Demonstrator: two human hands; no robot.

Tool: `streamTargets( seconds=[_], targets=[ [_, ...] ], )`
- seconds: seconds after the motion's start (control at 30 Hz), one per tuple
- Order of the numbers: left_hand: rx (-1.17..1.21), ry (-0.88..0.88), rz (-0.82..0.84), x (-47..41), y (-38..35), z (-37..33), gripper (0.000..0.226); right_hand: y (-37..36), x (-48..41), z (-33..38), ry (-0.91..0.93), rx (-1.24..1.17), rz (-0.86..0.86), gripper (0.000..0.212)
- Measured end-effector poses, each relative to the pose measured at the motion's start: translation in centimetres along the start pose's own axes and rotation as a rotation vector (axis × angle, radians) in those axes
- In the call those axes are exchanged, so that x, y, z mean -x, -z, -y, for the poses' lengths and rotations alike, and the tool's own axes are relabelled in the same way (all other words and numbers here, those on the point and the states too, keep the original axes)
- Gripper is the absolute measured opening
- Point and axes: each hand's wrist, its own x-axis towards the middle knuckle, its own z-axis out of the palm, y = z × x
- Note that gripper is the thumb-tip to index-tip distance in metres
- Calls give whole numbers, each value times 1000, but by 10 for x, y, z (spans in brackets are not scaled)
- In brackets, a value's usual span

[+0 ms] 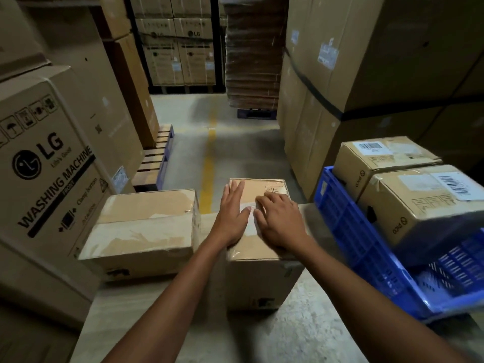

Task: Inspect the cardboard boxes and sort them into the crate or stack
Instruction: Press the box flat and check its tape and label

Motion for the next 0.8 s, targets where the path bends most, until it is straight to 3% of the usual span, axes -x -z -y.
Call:
streamTargets(
  seconds=[0.23,0.37,0.5,0.63,0.73,0.8],
  targets=[
    [591,125,-82,-5,-49,-44,61,37,18,-24,-287,-320,-20,67],
    [316,57,72,-1,-93,-40,54,49,44,-48,-353,-366,-7,69],
    [125,18,171,-2,-126,-18,57,56,61,-86,-454,-405,-29,48],
    [-70,314,158,20,-146,10,73,52,77,-121,-508,-444,-21,34],
    [-63,624,91,29,-147,32,87,44,87,-140,-522,-488,-30,29],
    [-30,691,58,29,-144,33,89,40,93,-147,-531,-554,-64,24]
  ],
)
